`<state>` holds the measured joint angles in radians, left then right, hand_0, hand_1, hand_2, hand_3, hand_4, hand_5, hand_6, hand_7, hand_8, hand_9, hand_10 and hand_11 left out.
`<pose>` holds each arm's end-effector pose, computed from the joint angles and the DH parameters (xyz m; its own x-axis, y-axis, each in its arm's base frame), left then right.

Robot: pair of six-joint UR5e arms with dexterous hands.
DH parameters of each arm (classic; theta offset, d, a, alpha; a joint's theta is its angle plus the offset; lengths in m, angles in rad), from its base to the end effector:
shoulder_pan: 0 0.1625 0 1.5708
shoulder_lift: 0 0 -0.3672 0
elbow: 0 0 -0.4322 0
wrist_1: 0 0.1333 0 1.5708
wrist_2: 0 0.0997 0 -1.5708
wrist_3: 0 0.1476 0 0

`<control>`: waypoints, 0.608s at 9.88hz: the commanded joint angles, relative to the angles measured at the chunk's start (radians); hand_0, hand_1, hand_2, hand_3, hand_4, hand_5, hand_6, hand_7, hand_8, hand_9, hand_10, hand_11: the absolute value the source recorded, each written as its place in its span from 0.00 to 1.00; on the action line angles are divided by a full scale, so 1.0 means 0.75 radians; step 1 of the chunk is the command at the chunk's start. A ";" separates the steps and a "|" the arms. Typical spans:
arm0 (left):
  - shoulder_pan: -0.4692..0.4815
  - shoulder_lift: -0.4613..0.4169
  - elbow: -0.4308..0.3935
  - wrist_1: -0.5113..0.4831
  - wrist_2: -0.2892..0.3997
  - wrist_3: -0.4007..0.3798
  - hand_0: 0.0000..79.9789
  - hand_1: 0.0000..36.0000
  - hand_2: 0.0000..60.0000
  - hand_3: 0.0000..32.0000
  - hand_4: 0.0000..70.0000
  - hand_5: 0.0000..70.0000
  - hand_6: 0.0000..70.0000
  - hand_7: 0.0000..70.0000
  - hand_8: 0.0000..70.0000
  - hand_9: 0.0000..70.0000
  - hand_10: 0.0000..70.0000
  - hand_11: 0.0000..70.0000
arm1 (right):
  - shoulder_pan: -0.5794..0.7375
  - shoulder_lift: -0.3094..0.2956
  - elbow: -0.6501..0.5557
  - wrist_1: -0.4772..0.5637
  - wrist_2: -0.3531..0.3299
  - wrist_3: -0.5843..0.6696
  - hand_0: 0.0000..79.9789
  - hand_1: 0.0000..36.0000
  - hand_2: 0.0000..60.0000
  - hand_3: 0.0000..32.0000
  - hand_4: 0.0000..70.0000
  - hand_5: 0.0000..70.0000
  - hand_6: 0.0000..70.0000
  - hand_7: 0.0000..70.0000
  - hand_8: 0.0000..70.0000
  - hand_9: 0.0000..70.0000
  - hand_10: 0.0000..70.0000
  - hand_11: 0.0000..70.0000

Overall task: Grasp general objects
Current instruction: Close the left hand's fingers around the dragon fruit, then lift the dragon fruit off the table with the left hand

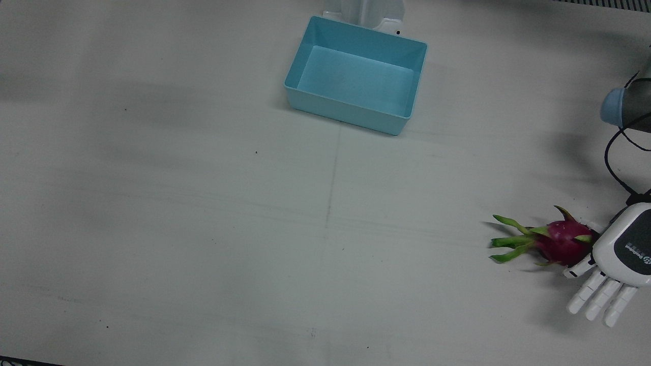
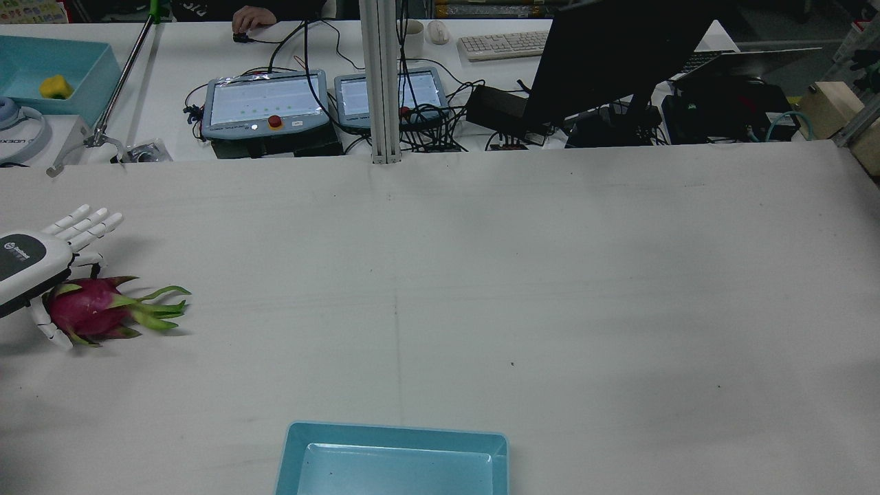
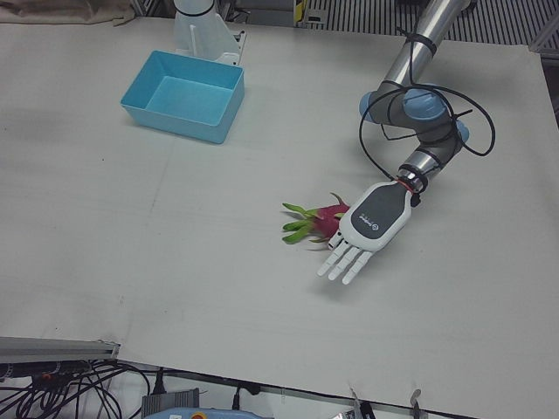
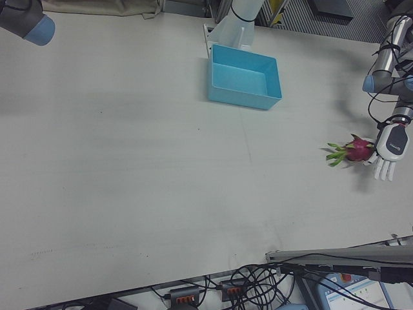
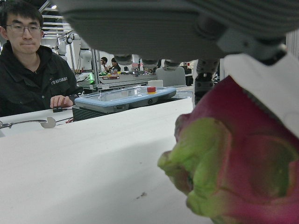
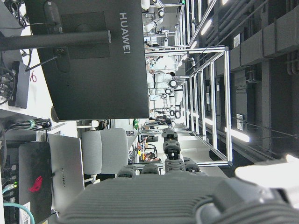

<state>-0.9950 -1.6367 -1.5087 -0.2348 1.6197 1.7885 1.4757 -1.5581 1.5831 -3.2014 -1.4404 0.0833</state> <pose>0.2336 -0.5914 0.5893 0.0497 0.3196 -0.9462 0.8205 0.5271 0.2211 0.0968 -0.5914 0.6236 -0.9962 -0.0380 -0.0786 0.0799 -0.0316 -0.9963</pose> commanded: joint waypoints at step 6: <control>-0.005 -0.012 -0.471 0.396 0.126 -0.247 0.60 0.65 0.80 0.00 0.65 0.87 0.00 0.10 0.00 0.00 0.00 0.00 | 0.000 -0.001 0.000 0.000 -0.002 -0.001 0.00 0.00 0.00 0.00 0.00 0.00 0.00 0.00 0.00 0.00 0.00 0.00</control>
<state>-0.9972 -1.6339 -1.7516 -0.0472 1.6418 1.6768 1.4757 -1.5585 1.5830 -3.2014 -1.4409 0.0829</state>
